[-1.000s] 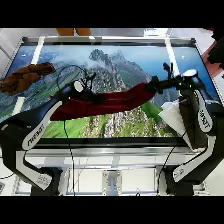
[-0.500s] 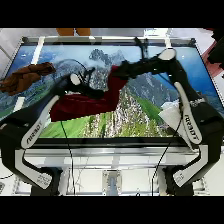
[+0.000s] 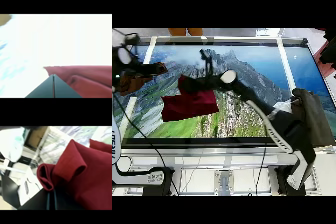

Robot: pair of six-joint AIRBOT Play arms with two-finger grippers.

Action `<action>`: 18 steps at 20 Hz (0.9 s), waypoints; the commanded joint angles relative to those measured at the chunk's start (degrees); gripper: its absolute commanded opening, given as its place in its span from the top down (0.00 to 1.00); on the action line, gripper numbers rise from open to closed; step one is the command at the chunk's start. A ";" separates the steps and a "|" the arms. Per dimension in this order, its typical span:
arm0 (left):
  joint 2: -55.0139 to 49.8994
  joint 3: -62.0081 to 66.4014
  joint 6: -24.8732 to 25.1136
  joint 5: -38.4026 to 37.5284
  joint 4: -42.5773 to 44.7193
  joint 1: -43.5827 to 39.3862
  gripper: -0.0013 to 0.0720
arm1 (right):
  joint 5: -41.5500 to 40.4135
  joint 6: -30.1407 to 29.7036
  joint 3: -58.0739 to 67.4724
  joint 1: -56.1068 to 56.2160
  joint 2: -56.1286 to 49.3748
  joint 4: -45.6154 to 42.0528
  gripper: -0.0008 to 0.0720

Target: Fold the shirts.

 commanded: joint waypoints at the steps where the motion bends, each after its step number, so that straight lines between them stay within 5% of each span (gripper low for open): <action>1: 1.64 0.44 -0.44 -3.10 1.97 4.61 0.97 | -8.68 -5.62 1.29 4.59 -7.45 15.50 0.94; 2: 1.64 0.44 0.15 -3.08 1.36 4.61 0.97 | -10.19 -8.39 1.55 5.03 -9.01 21.59 0.74; 3: 1.64 0.44 1.33 -3.06 -0.11 4.59 0.97 | -12.00 -11.39 1.55 5.20 -9.84 27.19 0.35; 4: 1.64 0.44 2.36 -3.08 -1.84 4.59 0.97 | -13.66 -13.88 1.55 4.72 -10.10 31.10 0.29; 6: 1.64 0.44 3.87 -3.10 -4.42 4.59 0.97 | -14.21 -17.79 1.55 0.98 -9.86 30.69 0.29; 8: 1.64 0.44 4.28 -3.32 -5.35 4.59 0.97 | -8.81 -15.72 1.53 -5.79 -9.86 25.16 0.30; 14: 1.64 0.44 5.31 -2.40 -6.78 4.59 0.97 | 17.59 14.56 1.46 -23.34 -9.92 -14.25 0.29; 16: 1.64 0.44 5.29 -1.77 -6.82 4.59 0.97 | 21.55 16.76 0.94 -23.96 -10.16 -21.03 0.13; 18: 1.64 0.44 5.29 -1.09 -7.74 4.59 0.97 | 20.28 16.85 0.13 -23.08 -10.67 -20.46 0.11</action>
